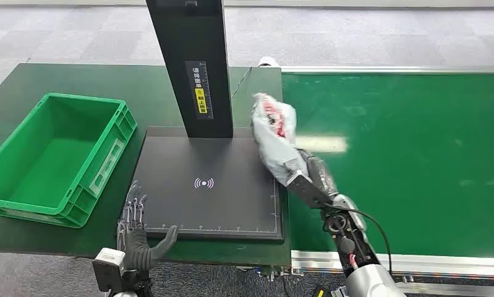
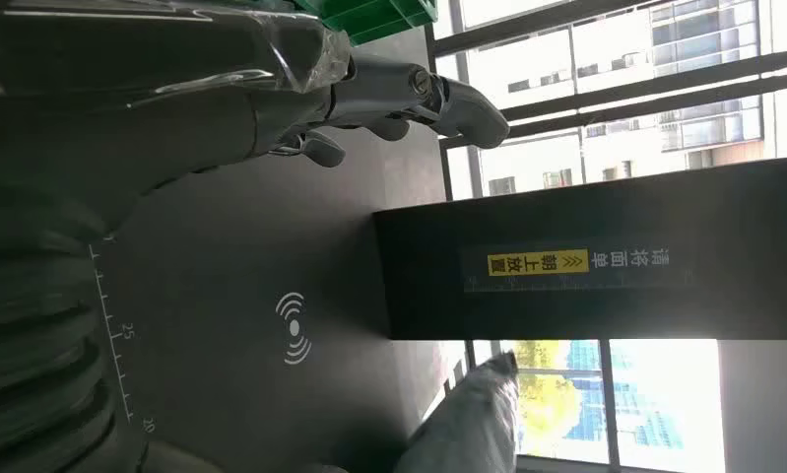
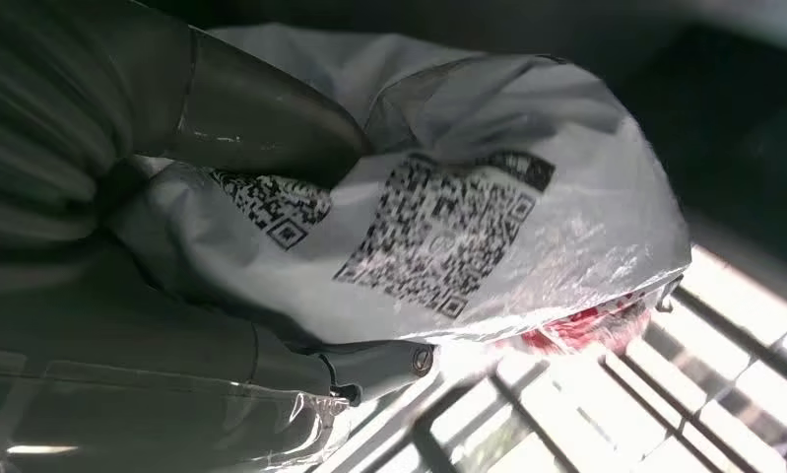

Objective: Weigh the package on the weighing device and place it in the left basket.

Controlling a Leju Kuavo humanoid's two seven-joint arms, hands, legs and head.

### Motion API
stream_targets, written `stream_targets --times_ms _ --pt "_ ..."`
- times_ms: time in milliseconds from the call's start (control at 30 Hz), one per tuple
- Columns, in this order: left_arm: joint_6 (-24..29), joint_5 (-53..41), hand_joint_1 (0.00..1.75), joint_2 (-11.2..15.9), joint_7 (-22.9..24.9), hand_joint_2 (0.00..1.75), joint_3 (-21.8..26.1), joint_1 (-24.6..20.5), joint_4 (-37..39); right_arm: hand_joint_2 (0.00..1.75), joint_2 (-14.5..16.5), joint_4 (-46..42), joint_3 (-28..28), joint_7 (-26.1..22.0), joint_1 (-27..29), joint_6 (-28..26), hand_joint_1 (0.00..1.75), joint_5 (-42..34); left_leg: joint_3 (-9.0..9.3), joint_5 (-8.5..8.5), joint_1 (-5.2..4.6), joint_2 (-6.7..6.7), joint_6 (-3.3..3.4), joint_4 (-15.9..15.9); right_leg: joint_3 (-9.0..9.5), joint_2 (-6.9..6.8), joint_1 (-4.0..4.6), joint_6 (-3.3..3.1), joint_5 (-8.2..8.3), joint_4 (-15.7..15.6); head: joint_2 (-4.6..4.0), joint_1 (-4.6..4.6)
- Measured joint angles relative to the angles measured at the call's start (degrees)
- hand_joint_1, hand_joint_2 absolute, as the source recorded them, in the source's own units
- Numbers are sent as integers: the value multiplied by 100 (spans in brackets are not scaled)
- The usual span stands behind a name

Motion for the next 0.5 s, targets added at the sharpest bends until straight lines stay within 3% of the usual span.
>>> stream_targets --times_ms 233,433,467,500 --pt "-5 -49 0 -55 0 175 15 1 -4 175 342 232 1424 102 64 218 175 -284 1 0 -1 -1 0 1 0 0 -1 0 0 0 0 0" --pt "-2 -48 0 -68 0 175 36 -13 -3 175 478 476 1952 231 -154 139 175 -534 2 1 -1 -1 0 2 1 -1 -1 0 1 0 0 0" --pt "-1 -47 0 -70 0 175 36 -22 -2 175 485 507 1973 275 -213 103 146 -595 1 1 -1 -1 0 2 1 -1 -1 0 1 0 0 0" --pt "-1 -46 0 -74 0 175 36 -34 -1 175 492 540 1984 317 -279 72 103 -659 1 1 -1 -2 0 3 1 -1 -1 0 1 0 0 0"
